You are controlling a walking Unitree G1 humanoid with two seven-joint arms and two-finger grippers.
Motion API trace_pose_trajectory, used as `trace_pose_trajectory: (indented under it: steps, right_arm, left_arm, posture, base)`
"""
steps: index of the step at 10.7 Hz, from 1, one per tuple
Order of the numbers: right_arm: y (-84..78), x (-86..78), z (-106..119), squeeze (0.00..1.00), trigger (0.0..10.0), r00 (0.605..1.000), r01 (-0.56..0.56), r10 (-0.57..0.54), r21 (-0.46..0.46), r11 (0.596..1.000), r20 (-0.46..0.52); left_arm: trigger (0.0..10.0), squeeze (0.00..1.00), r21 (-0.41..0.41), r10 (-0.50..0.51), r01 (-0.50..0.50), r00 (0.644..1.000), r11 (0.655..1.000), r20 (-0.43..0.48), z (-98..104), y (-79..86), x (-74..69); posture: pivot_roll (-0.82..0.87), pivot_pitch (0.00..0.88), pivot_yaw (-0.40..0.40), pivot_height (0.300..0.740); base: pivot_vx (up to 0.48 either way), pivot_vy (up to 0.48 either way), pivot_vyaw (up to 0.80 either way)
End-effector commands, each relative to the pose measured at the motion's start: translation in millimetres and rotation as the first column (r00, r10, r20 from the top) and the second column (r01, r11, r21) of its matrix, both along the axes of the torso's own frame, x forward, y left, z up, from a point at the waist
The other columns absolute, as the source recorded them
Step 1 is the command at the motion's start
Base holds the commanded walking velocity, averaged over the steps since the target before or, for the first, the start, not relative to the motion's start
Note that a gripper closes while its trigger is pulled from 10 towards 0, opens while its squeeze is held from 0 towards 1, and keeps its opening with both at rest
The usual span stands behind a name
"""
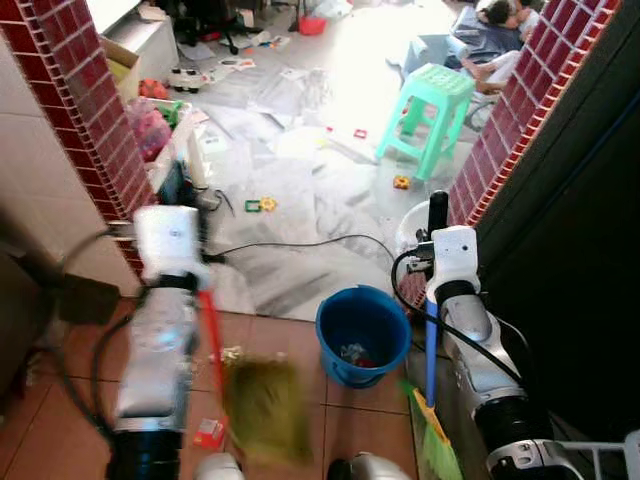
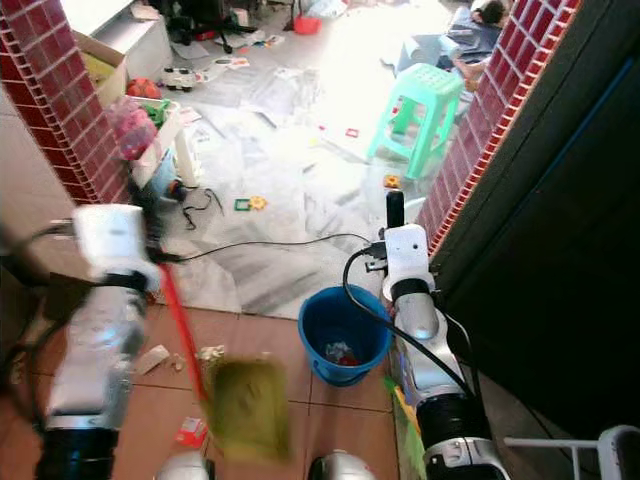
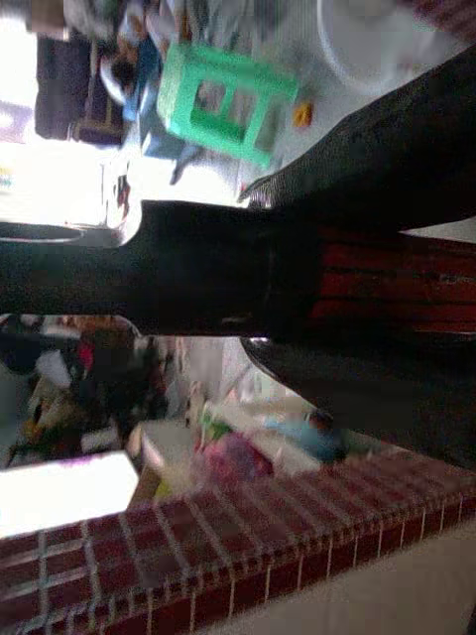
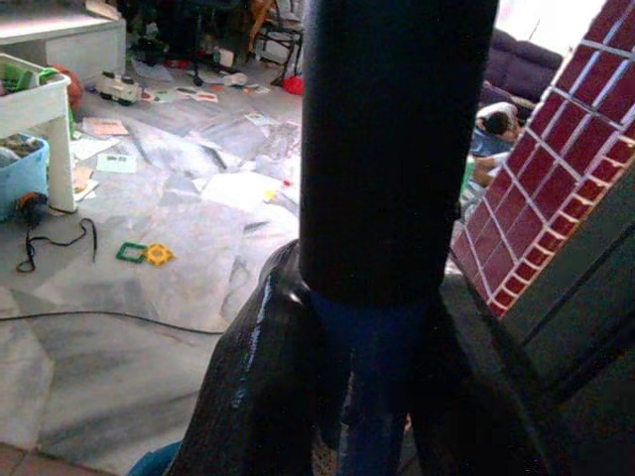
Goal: Sweep floor
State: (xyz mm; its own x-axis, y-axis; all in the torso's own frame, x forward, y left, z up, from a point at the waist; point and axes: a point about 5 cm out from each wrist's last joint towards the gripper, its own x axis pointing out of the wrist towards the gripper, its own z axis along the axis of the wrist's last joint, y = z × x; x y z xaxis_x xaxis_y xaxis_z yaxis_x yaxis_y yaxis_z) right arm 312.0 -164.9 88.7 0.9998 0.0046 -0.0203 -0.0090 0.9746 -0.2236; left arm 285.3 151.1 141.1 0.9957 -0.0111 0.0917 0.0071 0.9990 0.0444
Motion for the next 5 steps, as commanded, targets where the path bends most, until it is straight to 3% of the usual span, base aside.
trace_pose_trajectory:
  steps: [1, 5]
  right_arm:
    - [2.7, 4.8, 7.4, 0.0, 10.0, 1.0, -0.004, 0.004, 0.006, 1.0, 0.027]
    - [4.9, 5.2, 6.0, 0.0, 10.0, 1.0, -0.016, 0.015, 0.029, 0.999, 0.015]
  left_arm:
    - [10.0, 0.0, -0.003, -0.013, 0.013, 0.997, 1.0, 0.075, 17.7, -1.3, -0.9]
    - [10.0, 0.0, -0.028, -0.037, 0.04, 0.997, 0.999, 0.072, 18.8, -7.7, -1.8]
  posture:
    - [0.0, 0.036, -0.074, 0.74]
    - [0.0, 0.042, -0.067, 0.74]
  base:
    - [0.0, 0.48, 0.0]
    - [0.0, 0.48, 0.0]
